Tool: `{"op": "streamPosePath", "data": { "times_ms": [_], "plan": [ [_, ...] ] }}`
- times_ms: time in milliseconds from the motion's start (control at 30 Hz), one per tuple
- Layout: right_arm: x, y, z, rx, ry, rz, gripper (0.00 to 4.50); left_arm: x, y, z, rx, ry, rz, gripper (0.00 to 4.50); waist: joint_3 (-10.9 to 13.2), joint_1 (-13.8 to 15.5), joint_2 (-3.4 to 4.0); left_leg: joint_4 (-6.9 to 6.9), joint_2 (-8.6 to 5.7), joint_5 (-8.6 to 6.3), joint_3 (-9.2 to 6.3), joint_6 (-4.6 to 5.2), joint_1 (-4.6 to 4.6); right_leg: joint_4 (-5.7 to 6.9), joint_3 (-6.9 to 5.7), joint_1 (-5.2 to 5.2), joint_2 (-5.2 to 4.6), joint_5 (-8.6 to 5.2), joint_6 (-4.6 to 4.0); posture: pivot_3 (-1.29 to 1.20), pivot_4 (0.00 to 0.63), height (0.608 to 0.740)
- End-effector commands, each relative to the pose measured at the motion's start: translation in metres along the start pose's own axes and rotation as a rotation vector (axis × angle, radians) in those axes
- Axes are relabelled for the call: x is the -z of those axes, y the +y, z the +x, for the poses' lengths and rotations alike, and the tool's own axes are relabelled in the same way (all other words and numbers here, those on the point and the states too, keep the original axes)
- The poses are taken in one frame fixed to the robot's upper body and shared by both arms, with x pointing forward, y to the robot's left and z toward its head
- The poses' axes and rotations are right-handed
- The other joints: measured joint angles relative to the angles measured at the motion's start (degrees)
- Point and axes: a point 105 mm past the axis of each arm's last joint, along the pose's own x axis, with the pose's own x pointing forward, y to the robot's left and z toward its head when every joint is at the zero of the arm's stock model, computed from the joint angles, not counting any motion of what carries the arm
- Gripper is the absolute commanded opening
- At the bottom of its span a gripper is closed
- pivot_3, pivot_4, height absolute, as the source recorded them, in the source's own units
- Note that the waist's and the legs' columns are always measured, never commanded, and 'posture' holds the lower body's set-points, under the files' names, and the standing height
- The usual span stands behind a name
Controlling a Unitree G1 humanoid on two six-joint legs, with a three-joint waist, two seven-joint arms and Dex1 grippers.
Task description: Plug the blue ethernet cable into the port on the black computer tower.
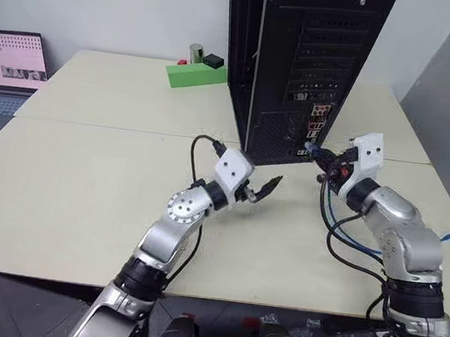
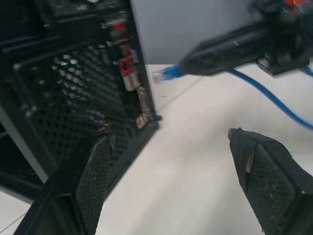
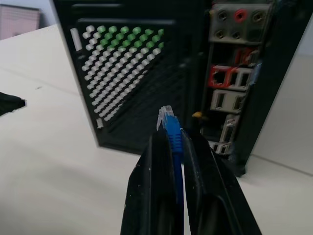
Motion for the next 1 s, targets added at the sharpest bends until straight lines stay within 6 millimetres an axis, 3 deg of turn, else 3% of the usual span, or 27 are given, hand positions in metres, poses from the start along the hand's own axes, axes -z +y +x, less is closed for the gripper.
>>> {"op": "streamPosePath", "data": {
  "times_ms": [33,333,1000],
  "plan": [
    [-0.018,-0.003,0.007,0.124,-0.08,-0.025,0.0,-0.011,0.011,0.011,-0.093,-0.001,-0.007,3.9,0.0,0.02,0.0,-0.01,-0.01,0.0,0.0,0.0,0.01,0.0,0.0,0.0,0.0,0.0,0.0,0.0,0.15,0.74],
    [-0.019,-0.005,0.018,0.219,-0.081,0.016,0.0,-0.014,0.008,0.021,-0.12,0.006,-0.003,3.9,0.0,0.13,0.0,-0.02,-0.02,0.0,0.02,-0.01,0.0,-0.02,0.02,-0.01,-0.02,0.0,-0.01,0.0,0.15,0.74],
    [-0.022,-0.005,0.03,0.199,-0.079,0.03,0.0,-0.02,0.004,0.021,-0.101,-0.018,-0.014,3.9,0.0,0.09,0.01,-0.03,-0.02,0.0,0.03,0.0,0.0,-0.02,0.02,-0.01,-0.02,0.0,-0.01,0.0,0.15,0.74]
  ]
}}
